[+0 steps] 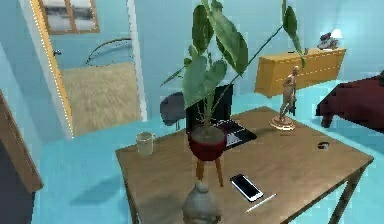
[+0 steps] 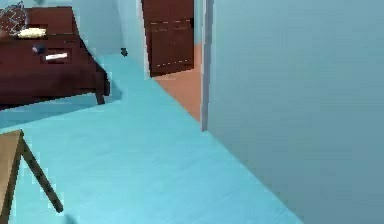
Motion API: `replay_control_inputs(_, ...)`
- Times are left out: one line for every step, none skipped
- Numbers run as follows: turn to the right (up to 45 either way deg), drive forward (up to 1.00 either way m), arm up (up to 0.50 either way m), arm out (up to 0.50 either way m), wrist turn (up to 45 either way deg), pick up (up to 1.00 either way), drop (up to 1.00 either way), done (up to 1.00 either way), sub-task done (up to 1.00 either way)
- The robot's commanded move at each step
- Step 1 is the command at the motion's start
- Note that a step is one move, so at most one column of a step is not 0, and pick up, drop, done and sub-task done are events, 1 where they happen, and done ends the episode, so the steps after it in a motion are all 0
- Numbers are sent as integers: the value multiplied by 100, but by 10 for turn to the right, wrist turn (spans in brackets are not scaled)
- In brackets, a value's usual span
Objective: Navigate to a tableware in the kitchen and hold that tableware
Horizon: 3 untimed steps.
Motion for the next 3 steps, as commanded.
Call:
replay_control_inputs(450,0,0,0,0,0,0,0,0)
replay_control_inputs(450,0,0,0,0,0,0,0,0)
replay_control_inputs(450,0,0,0,0,0,0,0,0)
